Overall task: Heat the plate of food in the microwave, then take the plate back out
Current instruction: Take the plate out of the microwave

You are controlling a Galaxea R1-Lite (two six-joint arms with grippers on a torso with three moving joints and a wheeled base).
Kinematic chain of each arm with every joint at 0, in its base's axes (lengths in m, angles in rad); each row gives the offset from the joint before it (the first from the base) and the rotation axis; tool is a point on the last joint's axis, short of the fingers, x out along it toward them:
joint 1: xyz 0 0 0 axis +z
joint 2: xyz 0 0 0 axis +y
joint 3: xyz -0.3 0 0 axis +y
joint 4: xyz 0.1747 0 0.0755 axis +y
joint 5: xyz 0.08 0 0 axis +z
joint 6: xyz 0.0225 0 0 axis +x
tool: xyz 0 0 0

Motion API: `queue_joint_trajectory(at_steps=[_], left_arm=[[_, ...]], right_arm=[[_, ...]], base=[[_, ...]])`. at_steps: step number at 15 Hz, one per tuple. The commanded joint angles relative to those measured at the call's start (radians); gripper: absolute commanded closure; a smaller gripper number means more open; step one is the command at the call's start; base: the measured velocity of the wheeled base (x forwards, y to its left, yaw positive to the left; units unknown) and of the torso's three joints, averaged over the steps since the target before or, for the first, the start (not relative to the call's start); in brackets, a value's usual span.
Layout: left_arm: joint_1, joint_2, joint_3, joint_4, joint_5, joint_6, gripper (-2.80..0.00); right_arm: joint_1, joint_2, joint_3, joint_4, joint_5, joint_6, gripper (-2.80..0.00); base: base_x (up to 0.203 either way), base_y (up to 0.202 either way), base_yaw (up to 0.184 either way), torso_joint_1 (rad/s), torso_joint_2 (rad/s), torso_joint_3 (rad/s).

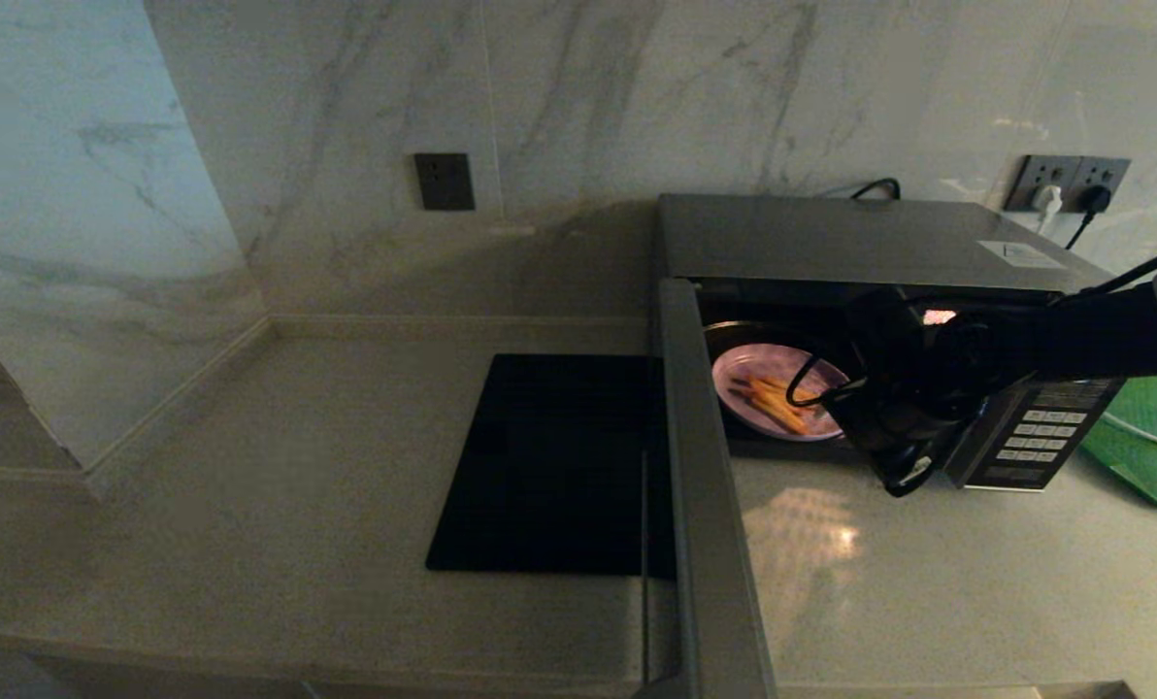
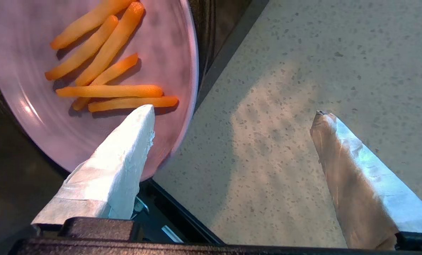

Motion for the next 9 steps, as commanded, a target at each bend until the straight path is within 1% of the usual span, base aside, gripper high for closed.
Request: queue_joint_trajectory(at_steps=[1,7,9], left_arm=[[0.000,0.000,0.000,0.000,0.000,-0.001,0.00],[-0.001,0.001,0.000,0.000,0.000,-0.001,0.00],[0.000,0.001,0.000,0.000,0.000,-0.001,0.00]], right_arm=[[0.000,0.008,-0.038,0.035,-0.002,0.014,-2.80],[0.003,0.028,-0.035,0.027,0.004,0.019,-2.80],[0.003,0.039,-0.025,0.004,0.004,0.026,-2.80]], base=[[0.000,0.000,0.000,0.000,0.00,0.000],[0.000,0.000,0.000,0.000,0.00,0.000],[0.000,0.000,0.000,0.000,0.00,0.000]])
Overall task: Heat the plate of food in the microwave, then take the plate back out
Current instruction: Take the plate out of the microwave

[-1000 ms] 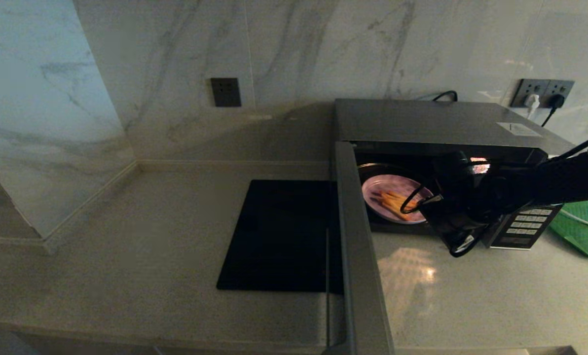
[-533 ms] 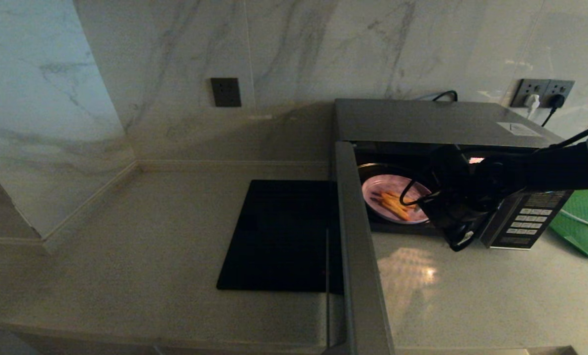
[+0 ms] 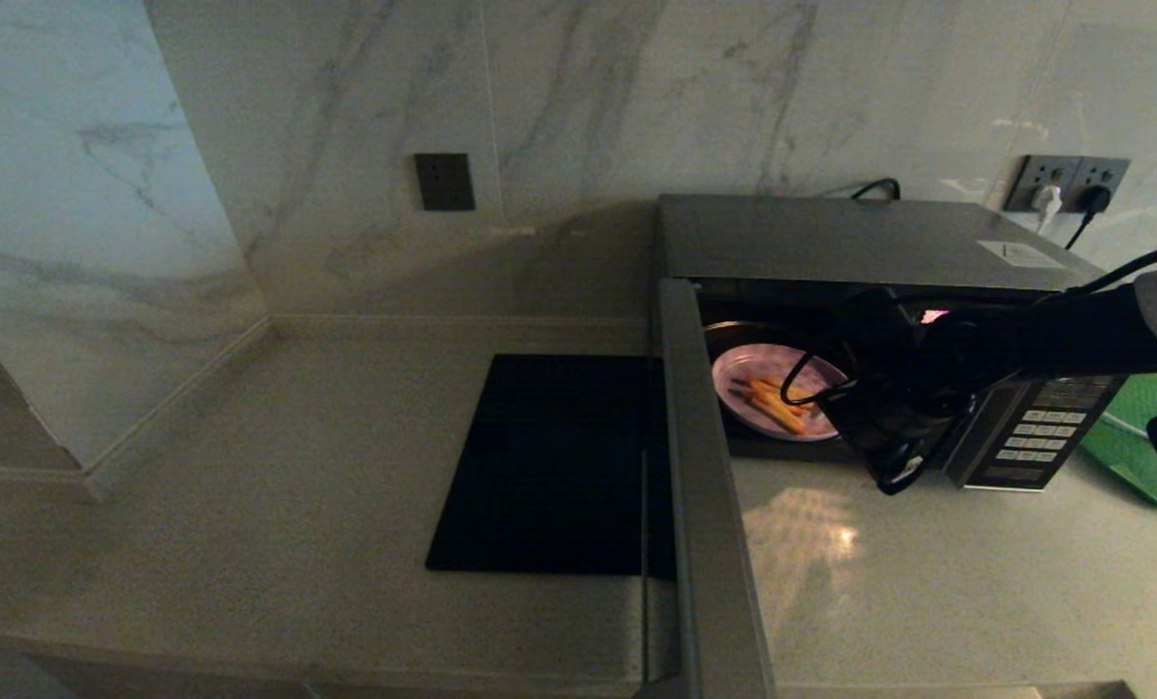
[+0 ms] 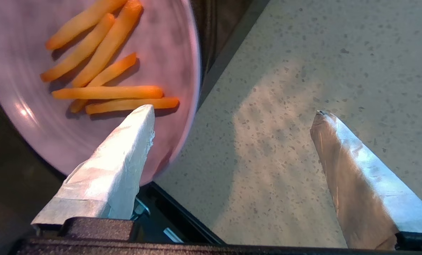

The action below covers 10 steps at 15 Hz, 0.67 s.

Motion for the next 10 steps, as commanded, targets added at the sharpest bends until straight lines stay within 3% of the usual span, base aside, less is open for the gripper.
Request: queue_joint_trajectory(at_steps=[1,10], left_arm=[[0.002,0.000,0.000,0.000,0.000,-0.001,0.00],[0.001,0.001,0.000,0.000,0.000,-0.001,0.00]], right_arm=[[0.001,0.011,0.012,-0.018,-0.001,0.009,-2.80],[0.010,0.028,0.012,-0.021,0.001,0.014,-2.80]], base=[[0.000,0.000,0.000,0.000,0.00,0.000],[0.000,0.000,0.000,0.000,0.00,0.000]])
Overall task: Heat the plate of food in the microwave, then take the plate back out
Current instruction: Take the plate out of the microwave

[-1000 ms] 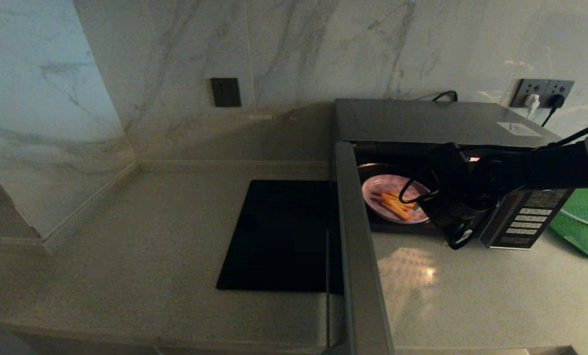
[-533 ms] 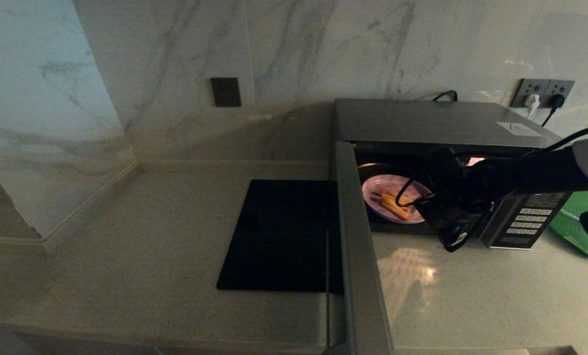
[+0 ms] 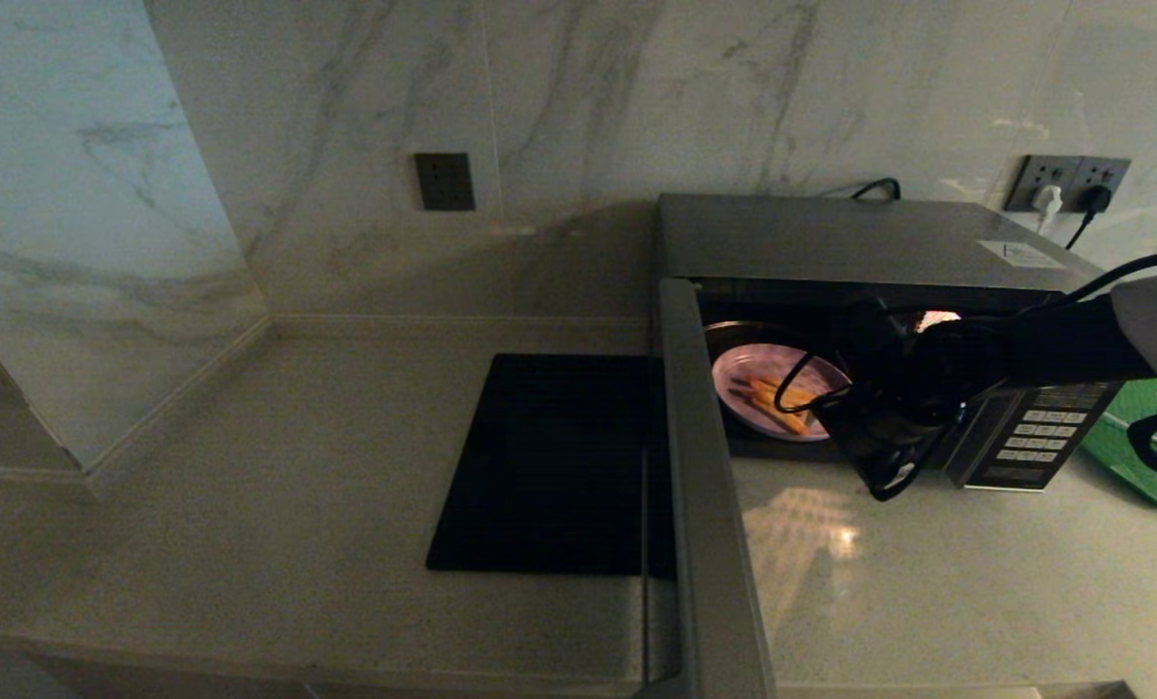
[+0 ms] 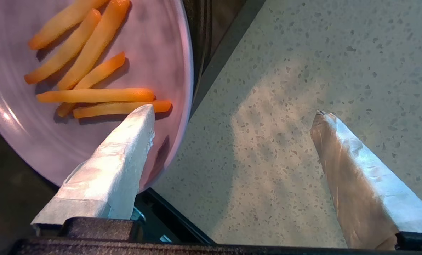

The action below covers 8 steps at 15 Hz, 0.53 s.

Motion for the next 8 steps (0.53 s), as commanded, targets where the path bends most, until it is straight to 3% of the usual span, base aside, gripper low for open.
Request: queue_joint_trajectory(at_steps=[1,8], left_arm=[[-0.001,0.000,0.000,0.000,0.001,-0.001,0.00],[-0.001,0.000,0.000,0.000,0.001,-0.001,0.00]], right_arm=[[0.005,0.007,0.001,0.002,-0.002,0.007,-2.80],[0.006,0.016,0.035,-0.054,-0.003,-0.002,-2.80]], base=[[0.000,0.000,0.000,0.000,0.00,0.000],[0.000,0.000,0.000,0.000,0.00,0.000]])
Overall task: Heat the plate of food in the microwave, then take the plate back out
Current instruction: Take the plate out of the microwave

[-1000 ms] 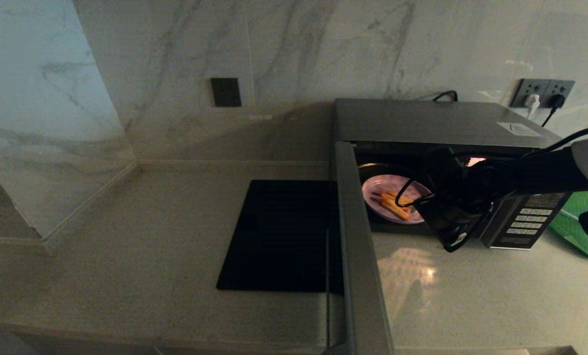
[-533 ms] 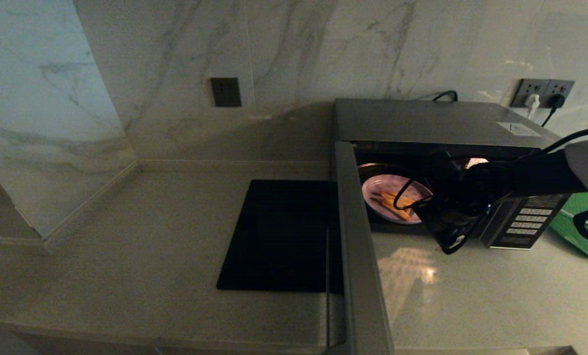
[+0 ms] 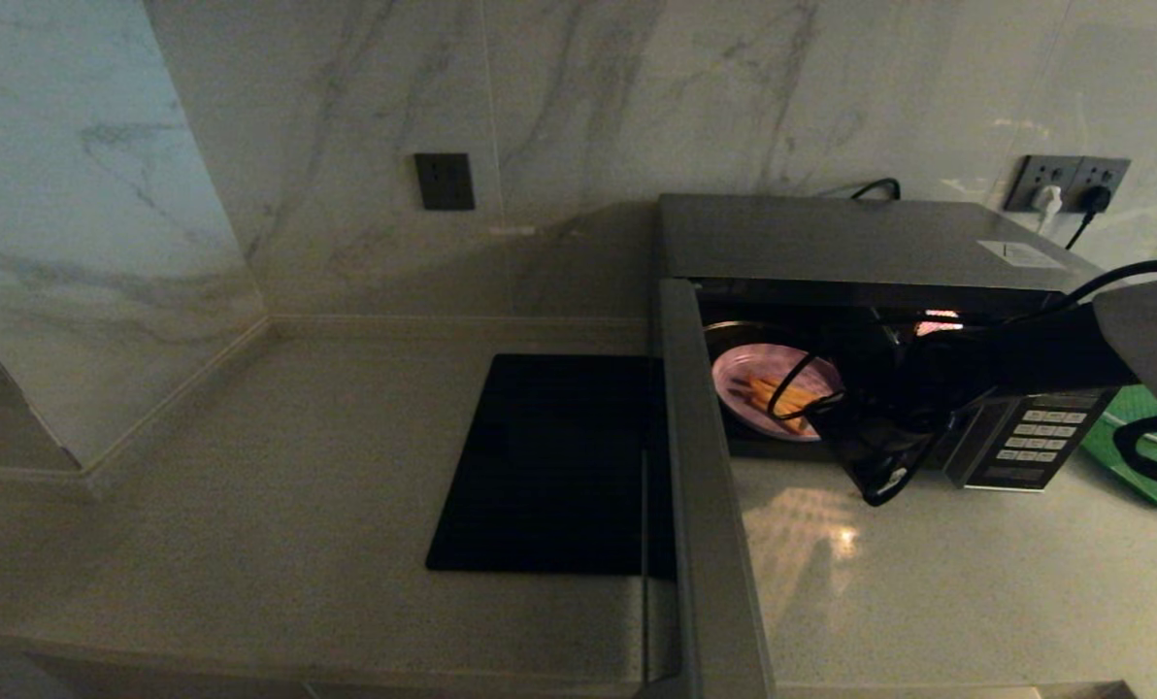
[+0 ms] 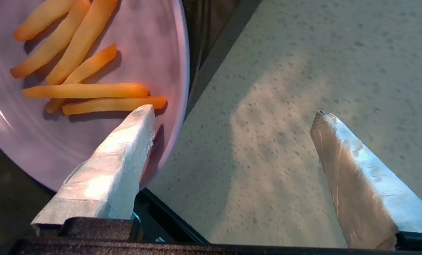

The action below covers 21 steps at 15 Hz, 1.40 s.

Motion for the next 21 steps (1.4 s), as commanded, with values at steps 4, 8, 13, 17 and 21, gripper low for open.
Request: queue_joint_trajectory(at_steps=[4,8,13,17,21], left_arm=[[0.001,0.001,0.000,0.000,0.000,-0.001,0.00],[0.000,0.001,0.000,0.000,0.000,-0.001,0.00],[0.000,0.000,0.000,0.000,0.000,-0.001,0.00],[0.000,0.001,0.000,0.000,0.000,-0.001,0.00],[0.000,0.001,0.000,0.000,0.000,-0.001,0.00]], right_arm=[[0.000,-0.009,0.020,-0.010,-0.010,0.008,-2.80],[-0.001,-0.029,0.044,-0.006,-0.032,0.010,-2.80],[-0.003,-0.046,0.050,0.025,-0.046,0.011,-2.80],[-0.003,-0.043,0.045,0.056,-0.047,0.011,-2.80],[-0.004,-0.041,0.044,0.073,-0.049,0.011,-2.80]], base=[[0.000,0.000,0.000,0.000,0.00,0.000],[0.000,0.000,0.000,0.000,0.00,0.000],[0.000,0.000,0.000,0.000,0.00,0.000],[0.000,0.000,0.000,0.000,0.00,0.000],[0.000,0.000,0.000,0.000,0.00,0.000]])
